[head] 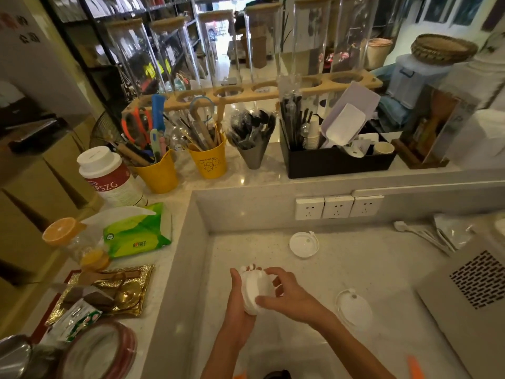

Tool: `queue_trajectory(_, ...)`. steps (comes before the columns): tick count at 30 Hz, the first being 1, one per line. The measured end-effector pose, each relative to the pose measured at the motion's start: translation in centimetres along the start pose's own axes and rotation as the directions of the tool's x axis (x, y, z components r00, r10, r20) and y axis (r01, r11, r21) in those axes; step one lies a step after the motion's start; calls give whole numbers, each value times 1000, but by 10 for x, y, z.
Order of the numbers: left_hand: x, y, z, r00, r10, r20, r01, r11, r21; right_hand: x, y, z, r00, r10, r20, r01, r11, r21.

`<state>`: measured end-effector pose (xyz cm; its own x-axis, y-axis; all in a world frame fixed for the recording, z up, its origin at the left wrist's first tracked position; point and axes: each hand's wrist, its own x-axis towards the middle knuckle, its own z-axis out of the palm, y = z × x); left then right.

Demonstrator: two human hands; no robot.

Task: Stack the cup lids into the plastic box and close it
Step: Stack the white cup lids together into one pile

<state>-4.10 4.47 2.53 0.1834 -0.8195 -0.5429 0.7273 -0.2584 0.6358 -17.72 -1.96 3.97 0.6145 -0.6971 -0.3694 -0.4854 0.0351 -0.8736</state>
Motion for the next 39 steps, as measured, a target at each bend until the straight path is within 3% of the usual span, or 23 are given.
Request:
queue_trajectory(10,-7,0,15,998,-11,61,10,1000,9,-7,0,12,991,-53,-119,42,995,-91)
queue_trajectory(13,-1,0,13,997,-13,78,12,1000,17,1,0,-1,999,-44,-33,39,991,-129)
queue_trajectory(16,9,4,9,994,21,111,-24,999,31,25,-4,-29,999,-12,47,14,999,-48)
queue_trajectory(18,15,7,5,996,32,80,-33,999,11,53,-1,-50,995,57,-85,-65,993,-94)
queue_trajectory(20,20,9,1,999,39,35,-38,999,-25,86,11,-70,956,88,-279,-166,949,-267)
queue_trajectory(22,22,9,-3,999,37,6,-37,999,-37,114,25,-82,924,126,-360,-283,860,-425)
queue_trajectory(26,22,9,-14,998,23,-50,-27,996,-80,143,55,-88,937,182,-298,-335,702,-628)
queue_trajectory(30,18,11,-22,998,29,-55,-36,990,-139,143,75,-81,959,14,-284,-236,599,-766)
queue_trajectory(33,14,11,-24,998,34,-59,-44,983,-177,132,69,-81,939,3,-344,-205,810,-550)
queue_trajectory(36,9,8,-21,996,39,-75,-53,978,-200,105,54,-84,900,51,-434,-94,993,-77)
queue_trajectory(37,7,7,-18,996,42,-83,-57,979,-195,93,48,-83,901,99,-422,-44,989,139)
queue_trajectory(39,2,3,-10,993,60,-103,-76,985,-158,65,33,-77,948,180,-261,-15,848,530)
